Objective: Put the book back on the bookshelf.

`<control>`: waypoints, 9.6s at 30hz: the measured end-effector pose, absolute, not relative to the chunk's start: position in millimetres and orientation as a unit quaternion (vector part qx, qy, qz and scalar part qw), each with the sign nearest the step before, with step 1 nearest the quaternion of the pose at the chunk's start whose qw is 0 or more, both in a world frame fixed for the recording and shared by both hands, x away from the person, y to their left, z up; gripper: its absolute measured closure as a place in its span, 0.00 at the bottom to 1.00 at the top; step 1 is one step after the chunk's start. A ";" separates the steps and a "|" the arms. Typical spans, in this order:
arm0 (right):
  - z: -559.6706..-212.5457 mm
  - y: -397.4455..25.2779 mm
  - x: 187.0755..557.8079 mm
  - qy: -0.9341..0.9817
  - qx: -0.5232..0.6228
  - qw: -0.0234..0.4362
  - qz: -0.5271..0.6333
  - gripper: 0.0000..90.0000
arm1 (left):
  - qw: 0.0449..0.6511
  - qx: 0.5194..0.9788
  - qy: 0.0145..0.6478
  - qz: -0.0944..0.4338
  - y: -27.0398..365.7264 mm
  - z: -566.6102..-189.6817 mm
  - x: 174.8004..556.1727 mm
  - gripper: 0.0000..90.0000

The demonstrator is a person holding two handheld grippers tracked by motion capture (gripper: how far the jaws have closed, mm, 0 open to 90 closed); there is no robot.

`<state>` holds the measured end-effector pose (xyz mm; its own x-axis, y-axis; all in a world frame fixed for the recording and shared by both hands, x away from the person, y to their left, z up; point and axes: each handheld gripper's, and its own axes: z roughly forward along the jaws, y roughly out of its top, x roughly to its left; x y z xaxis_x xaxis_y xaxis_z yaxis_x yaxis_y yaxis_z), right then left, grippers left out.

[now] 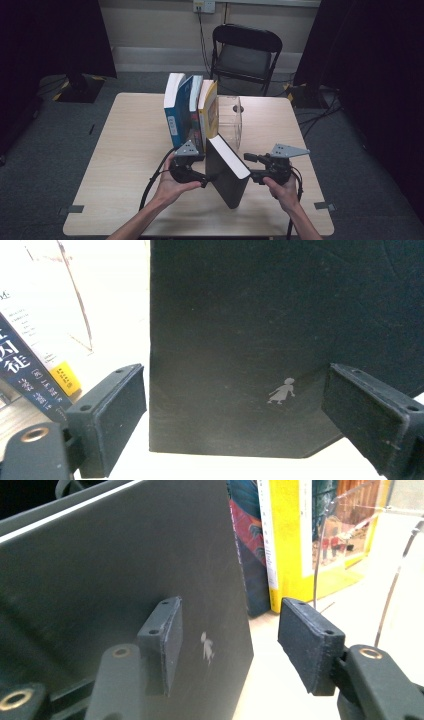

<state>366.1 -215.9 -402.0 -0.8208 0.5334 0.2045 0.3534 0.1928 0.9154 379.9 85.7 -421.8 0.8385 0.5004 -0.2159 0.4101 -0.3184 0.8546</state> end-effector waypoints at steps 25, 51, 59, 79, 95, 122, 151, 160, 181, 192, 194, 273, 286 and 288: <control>-402.4 -230.2 303.3 0.787 0.255 0.076 0.556 0.33 | 0.508 0.812 0.282 0.055 86.2 -423.5 377.6 0.17; -392.6 -165.7 318.0 0.777 0.282 0.152 0.543 0.39 | 0.497 0.815 0.285 0.087 88.4 -427.5 372.3 0.20; -390.1 -174.4 319.2 0.779 0.285 0.162 0.534 0.53 | 0.468 0.829 0.282 0.116 128.1 -420.7 358.6 0.18; -399.2 -166.3 335.1 0.787 0.290 0.173 0.516 0.56 | 0.332 0.819 0.433 0.177 225.0 -471.8 367.1 0.18; -396.8 -207.8 341.4 0.778 0.320 0.192 0.506 0.57 | 0.314 0.790 0.479 0.219 240.5 -496.4 377.1 0.13; -393.6 -215.5 370.5 0.772 0.358 0.189 0.490 0.55 | 0.329 0.777 0.496 0.205 244.6 -502.4 382.2 0.00; -378.1 -202.0 390.0 0.769 0.372 0.208 0.477 0.54 | 0.329 0.778 0.496 0.204 244.2 -502.3 383.2 0.00; -378.6 -198.4 402.1 0.759 0.386 0.213 0.479 0.54 | 0.329 0.778 0.496 0.204 244.2 -502.3 383.3 0.00; -338.3 -192.8 412.2 0.821 0.390 0.154 0.387 0.54 | 0.329 0.778 0.496 0.203 244.1 -502.3 383.1 0.00; -310.1 -171.6 443.1 0.861 0.429 0.088 0.259 0.54 | 0.329 0.777 0.496 0.204 244.1 -502.3 383.2 0.00; -308.1 -167.4 448.4 0.865 0.431 0.083 0.246 0.54 | 0.329 0.778 0.496 0.204 244.1 -502.3 383.2 0.00; -299.4 -112.1 517.4 0.808 0.568 0.088 0.127 0.59 | 0.331 0.782 0.489 0.201 242.0 -502.4 386.1 0.00; -303.1 -96.2 541.7 0.791 0.593 0.096 0.119 0.59 | 0.331 0.782 0.488 0.201 241.9 -502.2 385.9 0.00; -302.6 -93.2 546.8 0.788 0.597 0.097 0.113 0.59 | 0.330 0.783 0.488 0.200 242.1 -502.0 386.0 0.00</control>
<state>546.8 -93.2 -302.6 -0.2680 0.9633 -0.0181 0.9190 0.2612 0.2952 386.0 242.1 -502.0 0.4439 0.8960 -0.0094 0.6324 -0.3059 0.7117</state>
